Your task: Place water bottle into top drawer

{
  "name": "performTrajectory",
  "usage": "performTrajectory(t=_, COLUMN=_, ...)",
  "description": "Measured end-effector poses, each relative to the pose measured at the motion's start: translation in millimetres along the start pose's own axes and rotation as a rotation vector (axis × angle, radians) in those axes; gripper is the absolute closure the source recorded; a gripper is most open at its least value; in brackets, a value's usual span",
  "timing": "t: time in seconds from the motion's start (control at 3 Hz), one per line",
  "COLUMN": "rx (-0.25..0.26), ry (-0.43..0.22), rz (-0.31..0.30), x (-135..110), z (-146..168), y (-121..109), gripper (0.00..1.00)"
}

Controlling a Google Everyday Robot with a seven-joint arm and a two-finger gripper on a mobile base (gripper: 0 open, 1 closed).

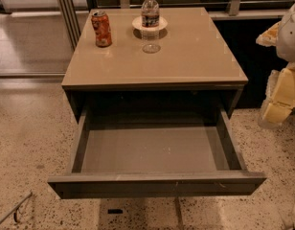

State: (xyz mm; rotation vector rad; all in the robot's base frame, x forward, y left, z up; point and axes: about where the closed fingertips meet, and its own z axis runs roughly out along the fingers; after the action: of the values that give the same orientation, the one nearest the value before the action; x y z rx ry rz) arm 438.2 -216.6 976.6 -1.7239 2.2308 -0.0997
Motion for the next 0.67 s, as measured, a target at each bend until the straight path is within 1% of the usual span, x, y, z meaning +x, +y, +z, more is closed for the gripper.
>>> performTrajectory(t=0.33, rx=0.000, ry=0.000, rz=0.000, x=0, z=0, y=0, gripper=0.00)
performTrajectory(t=0.67, rx=0.022, ry=-0.033, rz=-0.001, x=-4, z=3, y=-14, gripper=0.00)
